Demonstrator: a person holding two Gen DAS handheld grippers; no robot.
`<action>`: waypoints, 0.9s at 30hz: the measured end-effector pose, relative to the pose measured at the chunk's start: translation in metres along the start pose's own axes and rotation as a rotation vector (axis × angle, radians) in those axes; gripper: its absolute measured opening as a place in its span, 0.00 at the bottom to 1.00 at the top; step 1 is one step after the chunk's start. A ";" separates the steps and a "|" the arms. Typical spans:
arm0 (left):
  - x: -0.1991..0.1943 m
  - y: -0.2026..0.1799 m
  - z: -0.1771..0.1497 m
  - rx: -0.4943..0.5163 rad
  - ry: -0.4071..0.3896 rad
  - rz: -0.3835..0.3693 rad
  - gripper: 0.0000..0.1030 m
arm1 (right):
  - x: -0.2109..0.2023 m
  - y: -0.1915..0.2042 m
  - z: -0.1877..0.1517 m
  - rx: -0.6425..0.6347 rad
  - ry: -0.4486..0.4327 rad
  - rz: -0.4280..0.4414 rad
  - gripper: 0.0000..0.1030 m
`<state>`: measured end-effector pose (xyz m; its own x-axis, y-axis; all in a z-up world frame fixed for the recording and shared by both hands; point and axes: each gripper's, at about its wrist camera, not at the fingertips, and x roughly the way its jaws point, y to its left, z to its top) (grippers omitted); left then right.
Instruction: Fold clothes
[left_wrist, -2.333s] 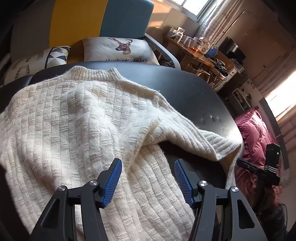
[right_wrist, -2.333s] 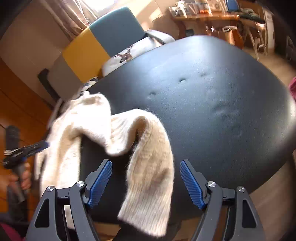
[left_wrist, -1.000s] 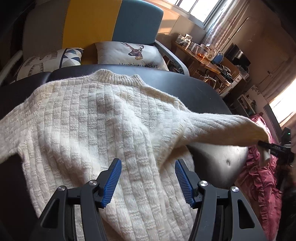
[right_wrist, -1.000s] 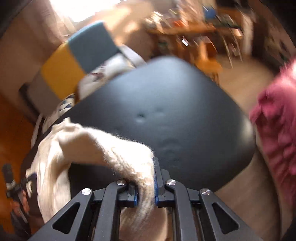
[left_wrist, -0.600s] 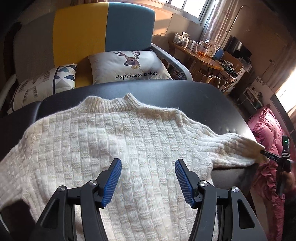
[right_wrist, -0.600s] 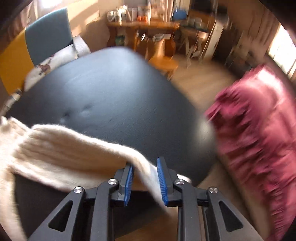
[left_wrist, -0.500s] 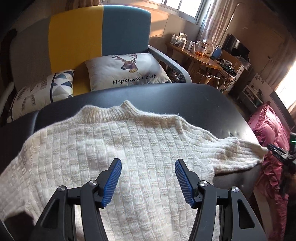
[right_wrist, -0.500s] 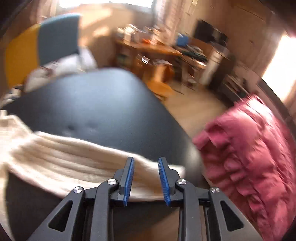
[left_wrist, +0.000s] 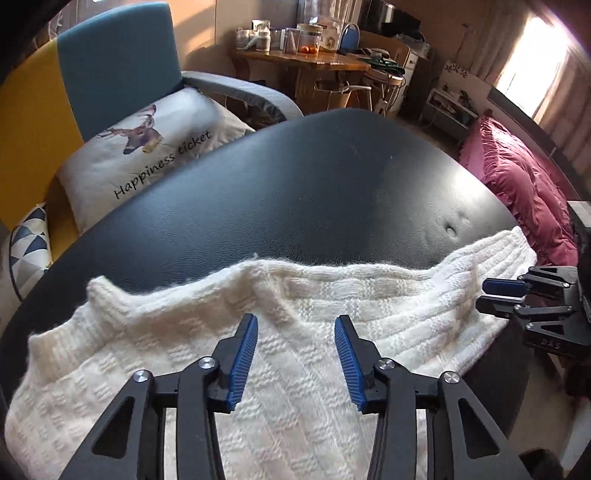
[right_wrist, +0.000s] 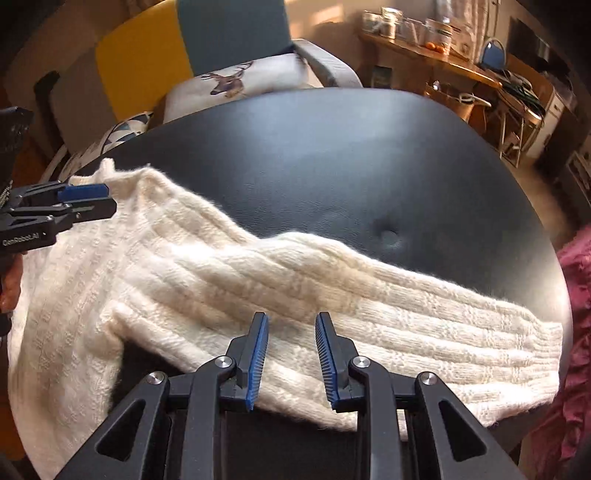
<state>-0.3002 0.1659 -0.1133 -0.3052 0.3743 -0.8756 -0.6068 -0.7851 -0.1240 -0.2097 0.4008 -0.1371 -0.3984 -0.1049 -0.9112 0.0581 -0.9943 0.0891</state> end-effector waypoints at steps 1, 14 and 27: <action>0.014 0.001 0.005 -0.007 0.029 0.014 0.32 | 0.004 -0.005 0.000 0.006 0.013 -0.018 0.26; 0.049 0.034 0.051 -0.199 0.005 0.123 0.33 | 0.023 -0.033 0.027 0.056 -0.049 -0.045 0.25; -0.145 0.214 -0.097 -0.482 -0.198 0.264 0.38 | -0.004 0.078 0.071 -0.171 -0.143 0.117 0.27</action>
